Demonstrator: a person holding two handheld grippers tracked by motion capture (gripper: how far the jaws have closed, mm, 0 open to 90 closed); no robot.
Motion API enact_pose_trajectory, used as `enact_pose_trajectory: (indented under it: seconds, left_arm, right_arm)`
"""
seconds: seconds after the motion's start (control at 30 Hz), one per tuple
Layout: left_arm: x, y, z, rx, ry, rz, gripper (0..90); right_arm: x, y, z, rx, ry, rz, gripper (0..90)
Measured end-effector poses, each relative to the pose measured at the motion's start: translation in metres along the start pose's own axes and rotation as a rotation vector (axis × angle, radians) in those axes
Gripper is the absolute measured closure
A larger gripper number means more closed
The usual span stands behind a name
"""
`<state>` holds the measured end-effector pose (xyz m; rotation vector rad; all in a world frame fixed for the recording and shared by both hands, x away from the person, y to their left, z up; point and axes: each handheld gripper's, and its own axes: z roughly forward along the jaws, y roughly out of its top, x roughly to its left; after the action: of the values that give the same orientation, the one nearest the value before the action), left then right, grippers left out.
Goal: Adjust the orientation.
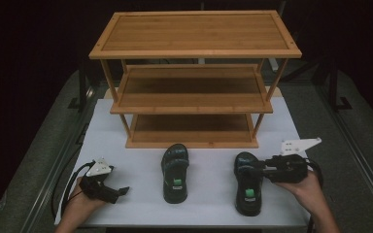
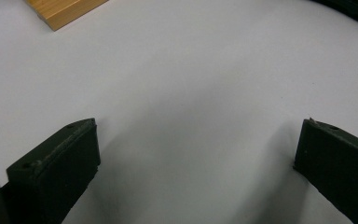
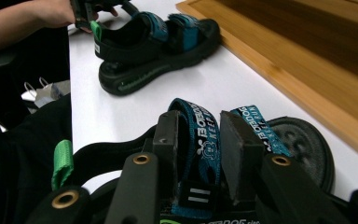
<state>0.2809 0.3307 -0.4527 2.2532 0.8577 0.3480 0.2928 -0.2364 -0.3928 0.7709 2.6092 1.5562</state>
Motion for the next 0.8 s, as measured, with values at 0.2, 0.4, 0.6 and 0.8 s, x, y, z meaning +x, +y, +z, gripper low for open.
enact_pose_trajectory:
  seconds: [0.2, 0.4, 0.6, 0.8]
  left_arm:
    - [0.000, 0.000, 0.000, -0.003, 0.000, -0.001, 0.0]
    - [0.000, 0.000, 0.000, -0.003, 0.000, -0.001, 0.0]
    - [0.000, 0.000, 0.000, -0.004, 0.000, -0.003, 0.0]
    - [0.000, 0.000, 0.000, -0.003, -0.001, -0.004, 0.0]
  right_arm:
    - [0.003, 0.031, 0.034, -0.003, 0.054, -0.057, 68.4]
    - [0.002, 0.055, 0.070, 0.003, 0.074, -0.092, 68.5]
    - [-0.001, 0.065, 0.096, -0.003, 0.088, -0.083, 68.6]
    - [-0.003, 0.067, 0.112, -0.008, 0.081, -0.083, 68.5]
